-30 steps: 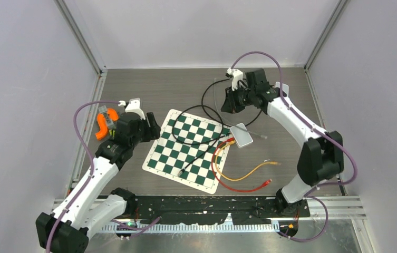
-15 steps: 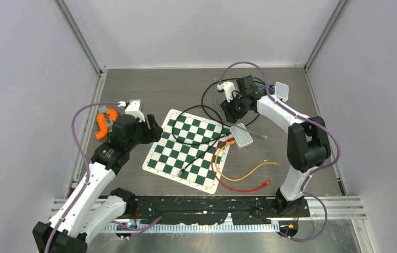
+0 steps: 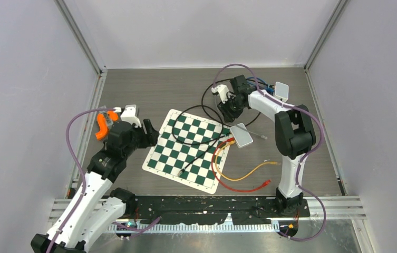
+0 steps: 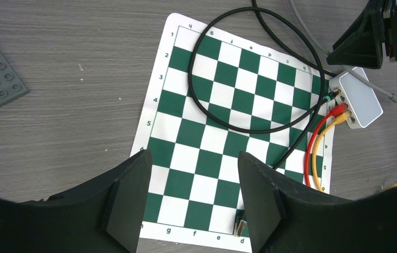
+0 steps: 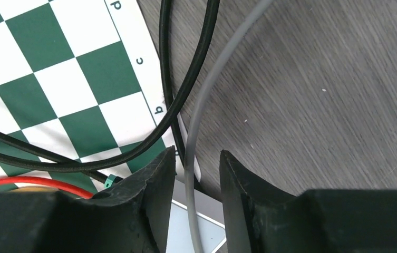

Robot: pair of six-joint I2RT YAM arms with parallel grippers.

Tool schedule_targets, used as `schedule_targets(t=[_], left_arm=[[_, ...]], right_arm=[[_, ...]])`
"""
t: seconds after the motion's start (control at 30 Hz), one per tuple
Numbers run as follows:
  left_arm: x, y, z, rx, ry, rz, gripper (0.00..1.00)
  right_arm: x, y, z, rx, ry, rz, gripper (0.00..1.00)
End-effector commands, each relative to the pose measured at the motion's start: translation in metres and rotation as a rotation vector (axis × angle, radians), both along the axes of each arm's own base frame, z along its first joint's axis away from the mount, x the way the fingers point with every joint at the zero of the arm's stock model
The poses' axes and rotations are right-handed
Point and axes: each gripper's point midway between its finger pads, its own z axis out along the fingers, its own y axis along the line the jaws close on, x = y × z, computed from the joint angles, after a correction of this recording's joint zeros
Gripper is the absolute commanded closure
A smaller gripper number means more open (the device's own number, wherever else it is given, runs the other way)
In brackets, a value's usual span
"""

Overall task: Insert the plug into the switch port
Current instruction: Pick up the connector from the center of the board.

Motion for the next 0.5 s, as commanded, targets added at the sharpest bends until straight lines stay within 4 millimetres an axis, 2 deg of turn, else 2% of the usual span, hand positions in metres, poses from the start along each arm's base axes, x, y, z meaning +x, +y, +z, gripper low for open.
schedule_targets(t=[0.0,0.13,0.23,0.3,0.37,0.4,0.43,0.47], left_arm=[[0.001,0.009,0.008,0.023,-0.043,0.033,0.36],[0.001,0.011,0.007,0.029,-0.041,0.043,0.36],[-0.001,0.011,0.005,0.021,-0.038,0.046,0.36],[-0.004,0.01,0.002,0.016,-0.023,0.038,0.37],[-0.008,0.007,-0.003,0.012,-0.006,0.017,0.37],[-0.009,0.006,-0.006,0.009,0.001,0.006,0.37],[-0.011,0.005,-0.009,0.009,0.01,0.002,0.37],[-0.012,0.005,-0.011,0.01,0.018,-0.001,0.37]], right_arm=[[0.003,0.006,0.023,0.023,-0.049,0.021,0.59],[-0.002,0.015,0.027,0.078,-0.035,0.035,0.59],[-0.004,0.016,0.01,0.077,0.008,0.032,0.6],[-0.003,0.013,0.008,0.052,0.029,0.002,0.65],[-0.001,0.012,0.021,0.053,0.025,-0.025,0.75],[0.0,0.01,0.028,0.053,0.02,-0.056,0.86],[0.001,0.008,0.044,0.059,-0.015,-0.077,0.9],[0.002,0.003,0.052,0.05,-0.027,-0.131,0.94]])
